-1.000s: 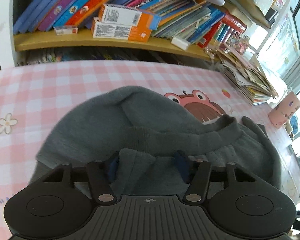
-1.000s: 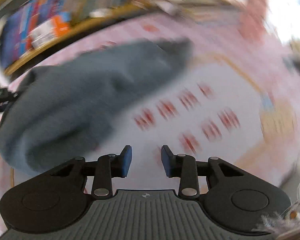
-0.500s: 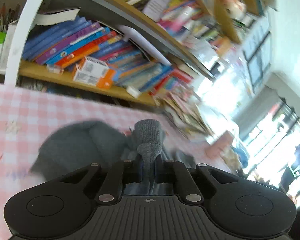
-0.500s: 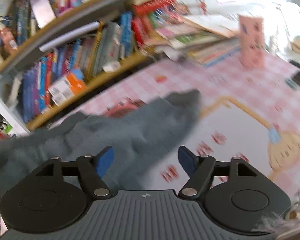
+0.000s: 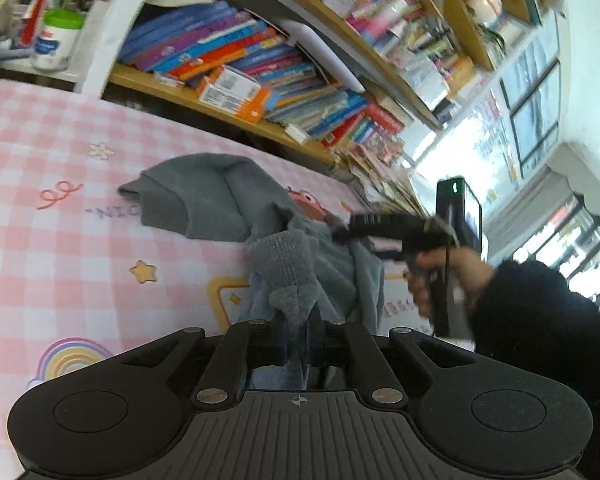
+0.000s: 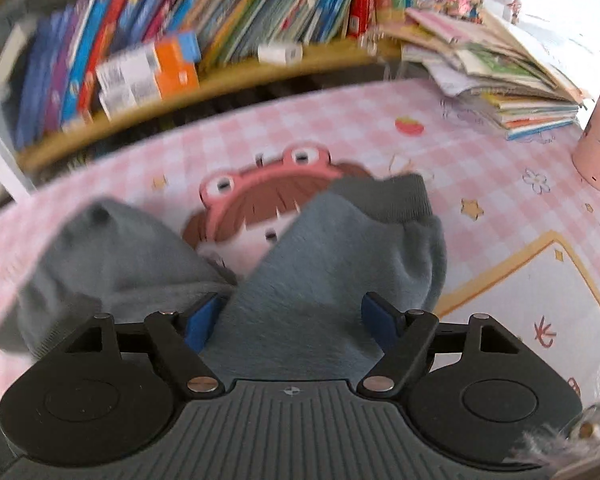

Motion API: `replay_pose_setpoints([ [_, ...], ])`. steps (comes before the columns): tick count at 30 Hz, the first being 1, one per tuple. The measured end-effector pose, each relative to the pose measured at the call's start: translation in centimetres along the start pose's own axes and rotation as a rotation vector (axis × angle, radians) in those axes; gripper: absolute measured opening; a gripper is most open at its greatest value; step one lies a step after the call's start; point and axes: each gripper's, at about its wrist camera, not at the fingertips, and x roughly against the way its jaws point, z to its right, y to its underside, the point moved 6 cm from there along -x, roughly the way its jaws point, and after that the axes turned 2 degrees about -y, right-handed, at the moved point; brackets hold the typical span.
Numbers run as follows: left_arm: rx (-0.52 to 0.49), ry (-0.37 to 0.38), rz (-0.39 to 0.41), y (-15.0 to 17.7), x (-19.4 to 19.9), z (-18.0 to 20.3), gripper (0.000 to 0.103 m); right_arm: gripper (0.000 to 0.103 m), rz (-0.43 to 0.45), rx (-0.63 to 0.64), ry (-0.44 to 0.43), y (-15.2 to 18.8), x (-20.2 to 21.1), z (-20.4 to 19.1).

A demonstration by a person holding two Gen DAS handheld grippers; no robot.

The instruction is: Fold clothes

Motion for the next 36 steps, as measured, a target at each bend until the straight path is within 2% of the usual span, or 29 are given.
replay_pose_setpoints([
  [2, 0.051, -0.004, 0.011, -0.1, 0.3, -1.0, 0.006, 0.065, -0.020, 0.000, -0.014, 1.0, -0.1, 0.4],
  [4, 0.092, -0.007, 0.018, -0.6, 0.0, -2.0, 0.005, 0.031, -0.023, -0.028, -0.054, 1.8, 0.5, 1.2],
  [6, 0.122, -0.012, 0.031, -1.3, -0.5, -2.6, 0.005, 0.024, 0.007, -0.070, -0.078, 2.4, 2.3, 2.5],
  [7, 0.135, -0.010, 0.038, -1.7, -0.7, -2.8, 0.005, 0.016, 0.028, -0.098, -0.087, 2.9, 3.4, 3.3],
  [8, 0.147, -0.008, 0.045, -2.1, -1.0, -3.0, 0.005, 0.015, 0.050, -0.138, -0.097, 3.6, 4.6, 4.2],
  [11, 0.151, 0.003, 0.050, -2.9, -1.9, -2.8, 0.005, 0.014, 0.086, -0.270, -0.109, 6.6, 8.1, 7.2],
  [13, 0.132, 0.013, 0.047, -3.1, -2.4, -2.4, 0.005, 0.013, 0.090, -0.367, -0.080, 9.5, 10.0, 9.3],
  [17, 0.176, -0.007, 0.020, -2.3, -3.1, -3.7, 0.005, 0.014, 0.003, -0.528, -0.009, 15.5, 11.2, 13.0],
  [20, 0.200, -0.024, 0.001, -1.8, -3.5, -4.8, 0.008, 0.014, -0.023, -0.583, 0.014, 17.2, 11.3, 14.1],
  [22, 0.213, -0.043, -0.010, -1.4, -3.8, -5.3, 0.013, 0.014, 0.000, -0.560, 0.015, 16.7, 11.7, 13.7],
  [23, 0.224, -0.046, -0.015, -1.4, -4.0, -5.6, 0.023, 0.015, 0.008, -0.530, 0.019, 16.2, 11.8, 13.2],
  [24, 0.235, -0.048, -0.019, -1.3, -4.1, -5.9, 0.036, 0.016, 0.013, -0.499, 0.026, 15.8, 11.8, 12.8],
  [25, 0.246, -0.051, -0.024, -1.2, -4.3, -6.1, 0.042, 0.018, 0.016, -0.474, 0.036, 15.6, 11.9, 12.5],
  [26, 0.257, -0.054, -0.028, -1.2, -4.5, -6.4, 0.051, 0.026, 0.018, -0.451, 0.046, 15.3, 11.8, 12.3],
  [27, 0.268, -0.057, -0.033, -1.1, -4.7, -6.7, 0.051, 0.032, 0.018, -0.431, 0.057, 15.0, 11.6, 12.2],
  [28, 0.279, -0.059, -0.037, -1.0, -4.8, -6.9, 0.051, 0.040, 0.020, -0.412, 0.066, 14.7, 11.5, 12.1],
  [32, 0.327, -0.067, -0.052, -0.8, -5.5, -8.0, 0.051, 0.051, 0.037, -0.335, 0.110, 13.8, 11.0, 11.7],
  [34, 0.371, -0.056, -0.044, -0.9, -5.7, -8.5, 0.047, 0.056, 0.047, -0.269, 0.133, 13.2, 10.7, 11.5],
  [35, 0.388, -0.054, -0.050, -1.0, -6.0, -8.8, 0.032, 0.056, 0.051, -0.225, 0.146, 12.9, 10.5, 11.3],
  [36, 0.406, -0.051, -0.056, -1.1, -6.3, -9.0, 0.010, 0.056, 0.053, -0.184, 0.156, 12.7, 10.2, 11.0],
])
